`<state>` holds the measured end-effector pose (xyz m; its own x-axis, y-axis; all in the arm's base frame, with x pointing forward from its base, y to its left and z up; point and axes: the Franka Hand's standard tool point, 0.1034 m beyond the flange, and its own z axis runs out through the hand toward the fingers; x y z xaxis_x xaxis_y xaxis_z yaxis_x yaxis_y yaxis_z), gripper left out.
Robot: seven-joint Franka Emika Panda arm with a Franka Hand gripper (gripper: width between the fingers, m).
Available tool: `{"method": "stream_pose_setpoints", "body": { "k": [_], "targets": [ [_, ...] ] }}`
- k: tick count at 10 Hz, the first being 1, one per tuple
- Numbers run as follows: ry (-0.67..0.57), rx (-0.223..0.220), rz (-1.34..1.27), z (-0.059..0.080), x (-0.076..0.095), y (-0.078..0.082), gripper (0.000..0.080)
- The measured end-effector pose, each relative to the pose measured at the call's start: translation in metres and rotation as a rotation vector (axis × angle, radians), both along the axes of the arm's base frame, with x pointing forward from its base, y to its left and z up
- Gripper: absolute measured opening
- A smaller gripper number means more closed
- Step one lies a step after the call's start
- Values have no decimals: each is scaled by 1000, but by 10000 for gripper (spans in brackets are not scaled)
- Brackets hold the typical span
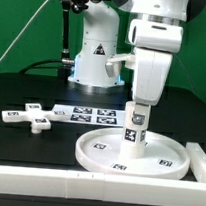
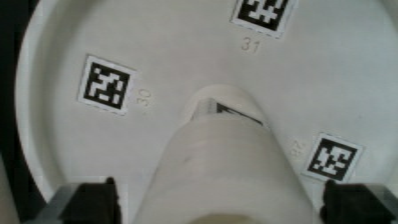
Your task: Assemble round table
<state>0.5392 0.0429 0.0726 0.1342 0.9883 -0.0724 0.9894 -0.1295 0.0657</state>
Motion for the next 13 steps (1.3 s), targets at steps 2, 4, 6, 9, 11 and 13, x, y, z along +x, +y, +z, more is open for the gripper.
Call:
{"method": "stream_pose_setpoints", "body": {
  "k": [2, 4, 6, 9, 11, 13],
  "targets": [
    [0, 0, 0, 0, 0, 0, 406],
    [-2, 2, -31, 0, 0, 0, 407],
    [18, 3, -169, -1, -3, -1, 407],
    [72, 14, -556, 0, 0, 1, 408],
    [58, 16, -699, -1, 0, 1, 409],
    [50, 19, -836, -1, 0, 1, 409]
  ]
}}
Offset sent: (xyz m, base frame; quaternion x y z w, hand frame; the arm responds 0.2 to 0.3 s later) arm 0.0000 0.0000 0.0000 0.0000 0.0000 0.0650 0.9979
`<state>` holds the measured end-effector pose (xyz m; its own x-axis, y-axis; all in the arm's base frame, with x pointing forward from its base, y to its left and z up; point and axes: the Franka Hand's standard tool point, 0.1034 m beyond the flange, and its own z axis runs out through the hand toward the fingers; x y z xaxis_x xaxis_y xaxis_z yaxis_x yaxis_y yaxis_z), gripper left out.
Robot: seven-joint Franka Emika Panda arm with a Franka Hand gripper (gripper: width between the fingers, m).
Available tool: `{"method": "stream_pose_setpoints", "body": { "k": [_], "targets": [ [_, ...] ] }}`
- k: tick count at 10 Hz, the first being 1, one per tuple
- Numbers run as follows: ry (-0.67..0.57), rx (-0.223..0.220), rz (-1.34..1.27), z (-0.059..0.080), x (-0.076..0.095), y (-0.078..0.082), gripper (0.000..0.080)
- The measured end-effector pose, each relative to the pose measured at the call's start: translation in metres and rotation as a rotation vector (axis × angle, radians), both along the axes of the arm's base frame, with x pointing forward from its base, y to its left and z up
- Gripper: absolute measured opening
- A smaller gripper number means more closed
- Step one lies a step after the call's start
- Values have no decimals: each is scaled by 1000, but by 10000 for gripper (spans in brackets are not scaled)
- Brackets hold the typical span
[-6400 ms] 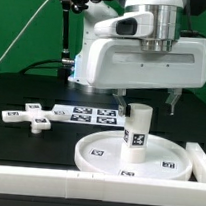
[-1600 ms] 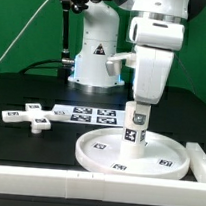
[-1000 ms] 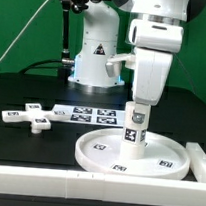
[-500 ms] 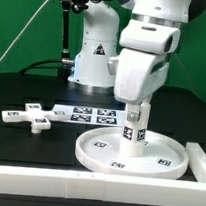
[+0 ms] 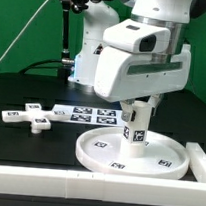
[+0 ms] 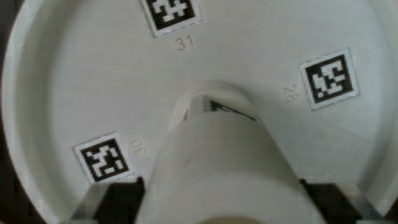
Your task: Assemble round table
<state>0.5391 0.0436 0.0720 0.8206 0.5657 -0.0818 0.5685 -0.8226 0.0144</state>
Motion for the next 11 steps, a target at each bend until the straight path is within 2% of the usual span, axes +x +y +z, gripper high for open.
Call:
{"method": "stream_pose_setpoints", "body": {
  "k": [5, 9, 11],
  "targets": [
    [-1, 32, -700, -1, -2, -3, 409],
    [-4, 20, -947, -1, -1, -3, 409],
    [-14, 21, -1183, 0, 0, -2, 409]
  ]
}}
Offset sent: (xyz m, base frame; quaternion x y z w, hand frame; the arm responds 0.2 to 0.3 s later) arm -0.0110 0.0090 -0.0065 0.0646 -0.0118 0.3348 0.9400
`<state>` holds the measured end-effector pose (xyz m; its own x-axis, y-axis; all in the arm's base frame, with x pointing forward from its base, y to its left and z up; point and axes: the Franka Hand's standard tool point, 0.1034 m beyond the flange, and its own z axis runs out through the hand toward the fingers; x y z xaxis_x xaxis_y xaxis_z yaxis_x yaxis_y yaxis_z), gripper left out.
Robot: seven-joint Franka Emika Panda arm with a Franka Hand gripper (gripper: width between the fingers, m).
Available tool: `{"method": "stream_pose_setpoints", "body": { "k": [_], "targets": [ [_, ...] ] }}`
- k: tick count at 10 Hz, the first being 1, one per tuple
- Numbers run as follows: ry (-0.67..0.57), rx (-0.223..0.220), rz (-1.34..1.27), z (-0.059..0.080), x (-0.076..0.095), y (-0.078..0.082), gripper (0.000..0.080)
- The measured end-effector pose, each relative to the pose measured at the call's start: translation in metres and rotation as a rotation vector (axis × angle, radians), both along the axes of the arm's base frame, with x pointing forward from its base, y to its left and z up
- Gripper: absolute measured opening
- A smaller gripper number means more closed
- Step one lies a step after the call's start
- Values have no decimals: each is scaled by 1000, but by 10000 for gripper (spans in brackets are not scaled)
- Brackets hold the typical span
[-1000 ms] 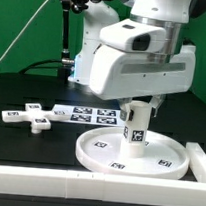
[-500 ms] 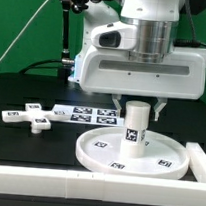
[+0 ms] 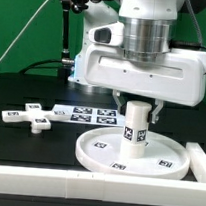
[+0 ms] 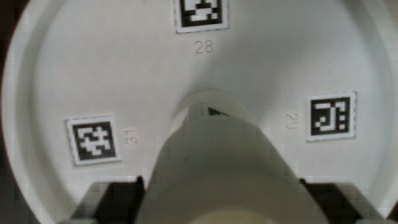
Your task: Assemble round table
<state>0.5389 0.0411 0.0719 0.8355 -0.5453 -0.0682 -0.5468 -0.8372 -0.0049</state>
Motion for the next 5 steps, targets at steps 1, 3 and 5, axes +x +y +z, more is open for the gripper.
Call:
{"method": "stream_pose_setpoints", "body": {
  "k": [1, 3, 5],
  "targets": [
    [-17, 15, -193, -1, 0, -1, 409],
    [-41, 51, -428, -2, 0, -3, 409],
    [-31, 54, -554, -2, 1, -2, 409]
  ]
}}
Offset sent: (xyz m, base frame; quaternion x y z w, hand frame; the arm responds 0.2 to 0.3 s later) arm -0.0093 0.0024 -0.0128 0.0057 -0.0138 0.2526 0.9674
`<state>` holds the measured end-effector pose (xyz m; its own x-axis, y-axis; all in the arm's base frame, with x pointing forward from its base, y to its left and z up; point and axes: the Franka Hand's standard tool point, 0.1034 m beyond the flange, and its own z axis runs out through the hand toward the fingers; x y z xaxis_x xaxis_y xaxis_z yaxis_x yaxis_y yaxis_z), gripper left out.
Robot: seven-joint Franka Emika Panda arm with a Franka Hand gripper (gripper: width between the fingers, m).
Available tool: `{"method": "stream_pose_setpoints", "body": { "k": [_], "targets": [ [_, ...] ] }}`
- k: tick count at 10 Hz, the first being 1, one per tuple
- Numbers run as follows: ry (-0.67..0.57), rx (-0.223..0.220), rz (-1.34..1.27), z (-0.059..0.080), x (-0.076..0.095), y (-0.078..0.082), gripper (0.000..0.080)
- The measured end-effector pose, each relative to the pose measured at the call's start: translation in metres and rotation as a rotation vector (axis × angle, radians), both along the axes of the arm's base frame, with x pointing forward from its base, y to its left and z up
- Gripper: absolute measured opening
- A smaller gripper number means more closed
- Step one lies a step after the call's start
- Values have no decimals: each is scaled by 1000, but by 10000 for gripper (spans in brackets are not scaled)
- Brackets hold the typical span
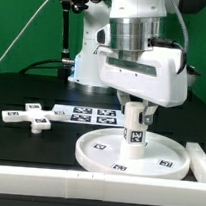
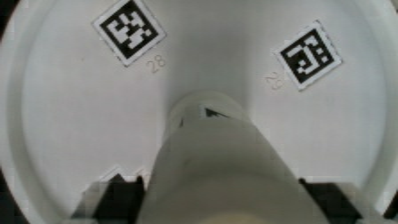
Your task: Assemble round table
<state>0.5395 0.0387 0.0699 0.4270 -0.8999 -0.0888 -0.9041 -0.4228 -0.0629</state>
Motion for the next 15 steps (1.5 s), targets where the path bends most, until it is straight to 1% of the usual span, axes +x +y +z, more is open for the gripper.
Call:
{"method": "stream_pose_setpoints", "body": {
  "k": [3, 5, 6, 7, 9, 11, 12, 13, 14, 15],
  "targets": [
    [14, 20, -152, 0, 0, 1, 409],
    [39, 21, -127, 1, 3, 1, 409],
    [39, 32, -215, 2, 6, 1, 409],
    [24, 45, -384, 0, 6, 1, 409],
    [30, 57, -537, 1, 7, 1, 409],
    [29, 63, -565, 1, 8, 1, 410],
    [30, 59, -497, 1, 8, 2, 410],
    [35, 59, -387, 5, 8, 6, 584],
    [22, 61, -315, 8, 12, 8, 636],
    [9, 60, -235, 9, 13, 9, 636]
  ]
}}
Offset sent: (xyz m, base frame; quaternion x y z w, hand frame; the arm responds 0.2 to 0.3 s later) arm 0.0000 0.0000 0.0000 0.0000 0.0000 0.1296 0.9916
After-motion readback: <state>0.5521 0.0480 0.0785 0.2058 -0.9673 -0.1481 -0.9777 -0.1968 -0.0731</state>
